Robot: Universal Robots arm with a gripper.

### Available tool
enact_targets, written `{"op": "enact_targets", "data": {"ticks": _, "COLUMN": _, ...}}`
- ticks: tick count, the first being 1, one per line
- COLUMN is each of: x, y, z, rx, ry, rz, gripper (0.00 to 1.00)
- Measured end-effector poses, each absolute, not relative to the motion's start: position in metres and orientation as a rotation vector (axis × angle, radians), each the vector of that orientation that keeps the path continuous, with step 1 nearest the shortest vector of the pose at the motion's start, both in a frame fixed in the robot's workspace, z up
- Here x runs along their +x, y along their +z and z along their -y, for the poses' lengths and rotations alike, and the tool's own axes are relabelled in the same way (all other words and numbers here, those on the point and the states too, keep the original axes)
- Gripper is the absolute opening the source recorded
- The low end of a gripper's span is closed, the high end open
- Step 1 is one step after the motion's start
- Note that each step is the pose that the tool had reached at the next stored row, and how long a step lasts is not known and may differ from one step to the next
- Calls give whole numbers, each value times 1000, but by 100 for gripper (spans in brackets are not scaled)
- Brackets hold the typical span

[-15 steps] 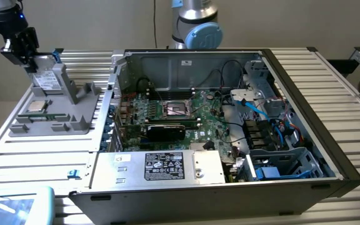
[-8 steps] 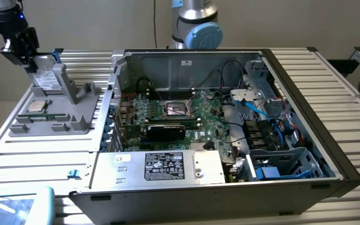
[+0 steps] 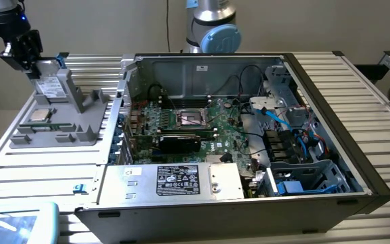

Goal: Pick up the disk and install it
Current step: 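Pick up the disk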

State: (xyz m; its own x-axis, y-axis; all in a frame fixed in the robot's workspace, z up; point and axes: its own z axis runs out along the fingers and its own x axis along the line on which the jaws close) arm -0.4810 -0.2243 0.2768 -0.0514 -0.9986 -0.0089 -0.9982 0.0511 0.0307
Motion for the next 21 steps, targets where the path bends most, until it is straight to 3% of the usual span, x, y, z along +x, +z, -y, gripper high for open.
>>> {"op": "enact_targets", "data": {"ticks": 2, "x": -481, "y": 277, "z": 224, "rx": 2153, "ry": -44, "rz": 2267, "gripper": 44}}
{"op": "enact_targets", "data": {"ticks": 3, "x": -481, "y": 277, "z": 224, "rx": 2153, "ry": -44, "rz": 2267, "gripper": 37}}
{"op": "enact_targets", "data": {"ticks": 10, "x": -481, "y": 278, "z": 225, "rx": 2153, "ry": -44, "rz": 2267, "gripper": 37}}
{"op": "enact_targets", "data": {"ticks": 21, "x": -481, "y": 305, "z": 225, "rx": 2163, "ry": -24, "rz": 2277, "gripper": 37}}
